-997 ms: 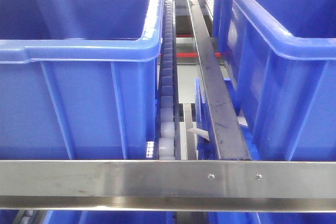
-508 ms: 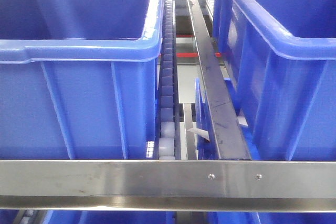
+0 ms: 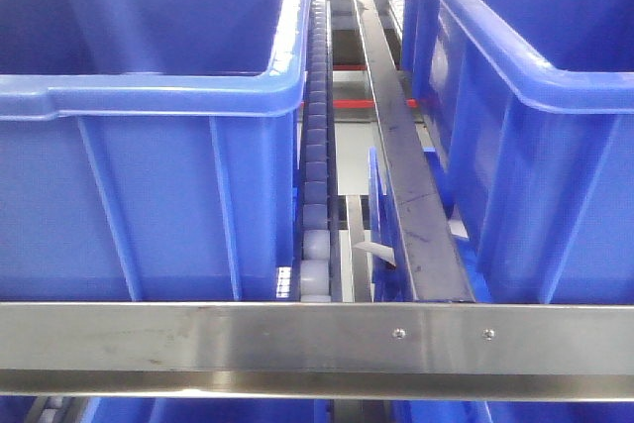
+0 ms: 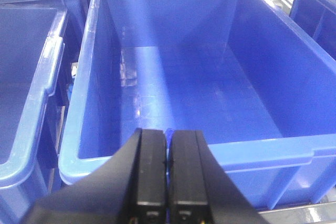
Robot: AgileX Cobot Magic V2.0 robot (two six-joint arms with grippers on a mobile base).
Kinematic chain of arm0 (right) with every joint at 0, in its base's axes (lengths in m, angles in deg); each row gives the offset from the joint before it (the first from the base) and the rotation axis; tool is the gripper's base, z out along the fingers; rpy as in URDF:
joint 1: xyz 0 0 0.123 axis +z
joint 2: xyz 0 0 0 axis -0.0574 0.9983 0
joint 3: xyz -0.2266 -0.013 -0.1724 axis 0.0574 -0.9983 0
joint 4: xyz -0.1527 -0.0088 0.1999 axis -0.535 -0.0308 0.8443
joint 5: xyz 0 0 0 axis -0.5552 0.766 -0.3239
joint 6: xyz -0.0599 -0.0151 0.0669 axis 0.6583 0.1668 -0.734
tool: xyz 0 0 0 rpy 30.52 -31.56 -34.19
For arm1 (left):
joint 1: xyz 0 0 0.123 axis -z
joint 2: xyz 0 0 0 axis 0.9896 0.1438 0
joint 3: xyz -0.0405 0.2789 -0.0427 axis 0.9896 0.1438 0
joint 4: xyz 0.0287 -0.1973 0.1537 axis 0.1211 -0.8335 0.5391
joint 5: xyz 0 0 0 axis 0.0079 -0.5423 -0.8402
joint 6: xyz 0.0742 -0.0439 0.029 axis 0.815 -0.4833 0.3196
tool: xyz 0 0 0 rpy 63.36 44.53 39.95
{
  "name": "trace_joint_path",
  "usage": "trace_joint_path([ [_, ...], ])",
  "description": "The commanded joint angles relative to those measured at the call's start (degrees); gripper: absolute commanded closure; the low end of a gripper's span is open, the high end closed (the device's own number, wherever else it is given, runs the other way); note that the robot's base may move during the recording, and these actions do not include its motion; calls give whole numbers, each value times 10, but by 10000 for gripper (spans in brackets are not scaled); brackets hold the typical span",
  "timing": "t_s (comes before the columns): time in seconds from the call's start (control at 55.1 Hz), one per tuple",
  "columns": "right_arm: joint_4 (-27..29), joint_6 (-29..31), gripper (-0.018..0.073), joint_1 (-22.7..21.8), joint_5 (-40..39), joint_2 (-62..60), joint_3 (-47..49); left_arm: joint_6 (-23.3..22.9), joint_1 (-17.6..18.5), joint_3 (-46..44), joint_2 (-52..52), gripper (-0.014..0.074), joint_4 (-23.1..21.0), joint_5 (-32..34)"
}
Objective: Pick and sort blue part to right shelf
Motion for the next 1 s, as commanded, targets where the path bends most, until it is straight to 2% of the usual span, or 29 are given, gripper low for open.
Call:
trace_joint_path([
  [0.0,0,5,501,0,-49,9,13,-6,3,-5,5,474,0,48],
  [0.127,0,5,501,0,-49,9,13,-6,-25,18,-24,474,7,64],
  [0.29,0,5,501,0,-49,9,13,-6,-62,100,-91,474,4,152],
  [0.508,0,5,501,0,-49,9,13,-6,-65,215,-115,474,4,262],
  [0.762,0,5,501,0,-49,9,13,-6,-66,318,-115,474,4,428],
  [0.816,0,5,501,0,-49,9,13,-6,-66,313,-115,474,4,403],
  [0.979,0,5,501,0,-49,9,13,-6,-66,315,-114,474,4,400],
])
